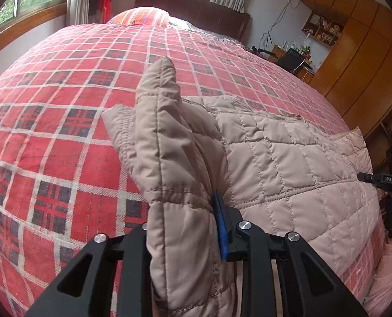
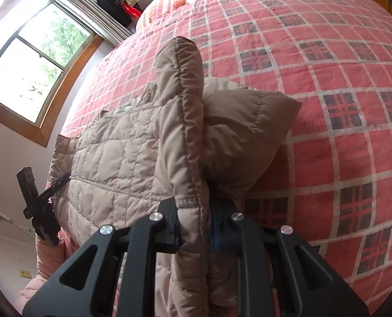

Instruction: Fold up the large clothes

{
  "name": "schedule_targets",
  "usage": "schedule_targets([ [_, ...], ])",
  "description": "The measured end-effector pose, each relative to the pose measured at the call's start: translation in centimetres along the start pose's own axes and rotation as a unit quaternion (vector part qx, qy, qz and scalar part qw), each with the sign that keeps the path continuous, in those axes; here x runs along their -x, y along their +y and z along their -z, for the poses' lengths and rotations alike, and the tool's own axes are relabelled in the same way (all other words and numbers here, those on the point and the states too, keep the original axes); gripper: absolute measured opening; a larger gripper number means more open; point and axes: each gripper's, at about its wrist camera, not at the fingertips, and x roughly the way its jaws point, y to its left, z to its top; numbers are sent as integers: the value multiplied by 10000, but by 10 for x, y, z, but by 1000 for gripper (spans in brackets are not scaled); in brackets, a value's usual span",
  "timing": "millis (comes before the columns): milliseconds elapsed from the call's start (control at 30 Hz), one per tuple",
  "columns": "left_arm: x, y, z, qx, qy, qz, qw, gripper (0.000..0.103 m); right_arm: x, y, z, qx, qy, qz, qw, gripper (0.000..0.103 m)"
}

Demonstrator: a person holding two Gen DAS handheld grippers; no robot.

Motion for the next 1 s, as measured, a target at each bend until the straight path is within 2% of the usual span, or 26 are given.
schedule_targets([
  [267, -7, -3, 5, -148, 18, -104, 9998, 35, -16, -5, 11, -162, -14, 13, 9999, 19],
  [433, -7, -2, 7, -128, 8, -160, 9998, 40, -14, -18, 13, -397, -62, -258, 9989, 23],
  [533, -5, -1, 7, -75, 12, -208, 9998, 46, -7, -31, 15, -677, -150, -620, 9957, 33],
  [600, -5, 1, 7, -8, 29, -176, 9998, 47, 0, -41, 17, -905, -265, -742, 9928, 46],
  [633, -4, 1, 7, 9, 37, -171, 9998, 47, 5, -43, 20, -935, -319, -699, 9927, 47],
  [700, -3, 2, 6, 30, 48, -192, 9998, 49, 13, -47, 22, -984, -402, -510, 9930, 58],
  [733, -2, 2, 6, 35, 49, -206, 9998, 50, 16, -48, 24, -998, -429, -420, 9932, 59],
  [867, 5, 0, 6, 65, 63, -218, 9997, 51, 34, -41, 34, -828, -532, -29, 9951, 57],
  [1000, 16, 0, 9, 120, 115, -300, 9994, 58, 53, -11, 42, -353, -682, 683, 9947, 50],
])
